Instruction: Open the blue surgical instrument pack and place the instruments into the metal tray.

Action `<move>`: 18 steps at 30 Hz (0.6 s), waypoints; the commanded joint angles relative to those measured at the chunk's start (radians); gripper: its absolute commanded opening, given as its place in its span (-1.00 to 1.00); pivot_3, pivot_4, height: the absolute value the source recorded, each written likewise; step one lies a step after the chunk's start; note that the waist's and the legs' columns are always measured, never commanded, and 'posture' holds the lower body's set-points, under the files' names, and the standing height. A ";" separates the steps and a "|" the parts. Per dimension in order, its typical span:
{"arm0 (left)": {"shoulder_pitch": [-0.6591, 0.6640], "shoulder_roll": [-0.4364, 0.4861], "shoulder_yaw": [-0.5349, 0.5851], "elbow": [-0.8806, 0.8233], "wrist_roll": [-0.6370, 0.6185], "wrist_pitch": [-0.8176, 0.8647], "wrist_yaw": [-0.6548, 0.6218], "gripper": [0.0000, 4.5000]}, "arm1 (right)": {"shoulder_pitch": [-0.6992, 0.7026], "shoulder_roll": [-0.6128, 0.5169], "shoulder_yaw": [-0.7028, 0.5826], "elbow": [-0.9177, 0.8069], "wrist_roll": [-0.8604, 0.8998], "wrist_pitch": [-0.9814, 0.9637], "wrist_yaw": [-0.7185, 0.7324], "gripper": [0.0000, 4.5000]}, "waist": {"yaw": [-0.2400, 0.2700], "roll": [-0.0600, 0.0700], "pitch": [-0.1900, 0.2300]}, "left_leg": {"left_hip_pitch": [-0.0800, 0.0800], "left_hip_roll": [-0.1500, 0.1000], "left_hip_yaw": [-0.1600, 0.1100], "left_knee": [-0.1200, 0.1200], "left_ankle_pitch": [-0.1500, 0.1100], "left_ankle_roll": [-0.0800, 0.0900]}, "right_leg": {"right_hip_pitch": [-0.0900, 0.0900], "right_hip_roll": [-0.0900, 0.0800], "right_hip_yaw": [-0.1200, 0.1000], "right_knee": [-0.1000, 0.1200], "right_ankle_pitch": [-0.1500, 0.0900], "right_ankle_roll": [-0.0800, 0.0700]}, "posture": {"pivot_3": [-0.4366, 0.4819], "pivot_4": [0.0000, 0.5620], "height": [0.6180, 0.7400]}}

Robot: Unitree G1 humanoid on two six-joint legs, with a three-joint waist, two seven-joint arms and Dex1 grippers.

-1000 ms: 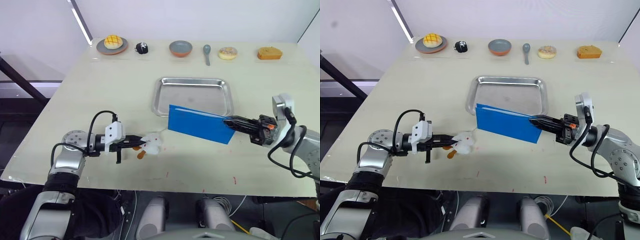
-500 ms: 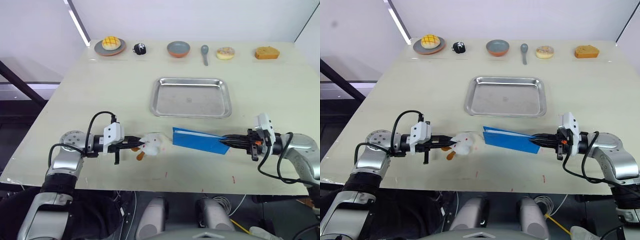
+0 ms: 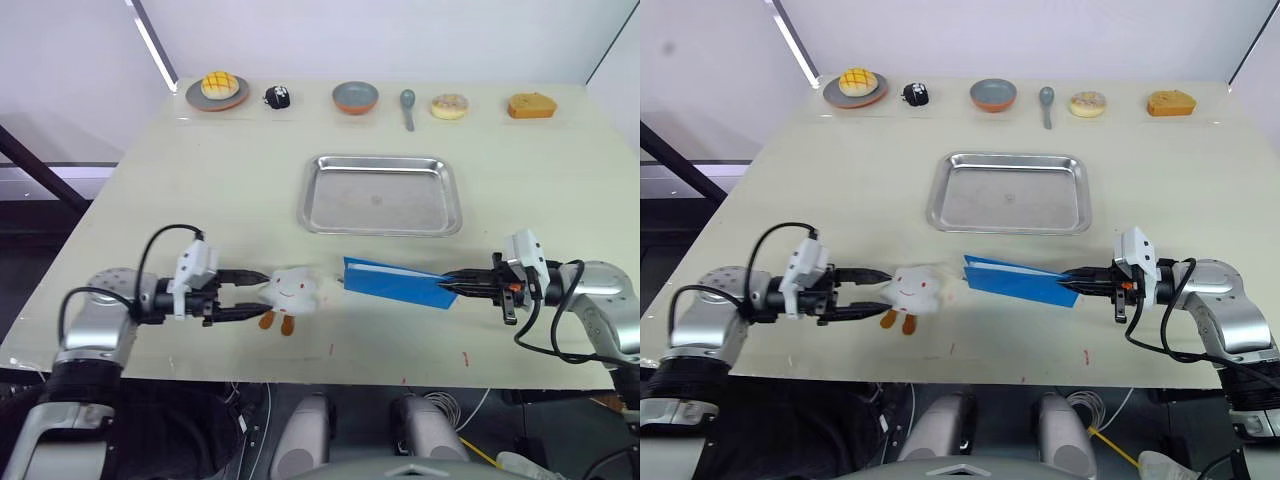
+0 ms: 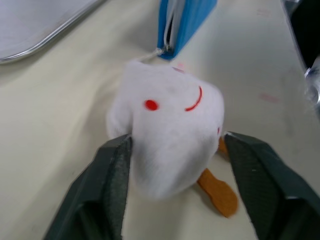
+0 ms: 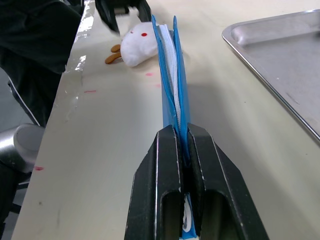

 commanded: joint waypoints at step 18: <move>-0.301 -0.215 -0.183 -0.053 0.110 0.008 0.069 0.30 | -0.036 -0.022 0.035 -0.002 -0.045 0.009 0.032 -1.00 | -0.002 -0.001 0.000 | -0.001 -0.002 0.001 0.000 0.000 0.000 | -0.001 0.001 0.001 0.000 0.000 0.000 | -0.05 -0.47 1.00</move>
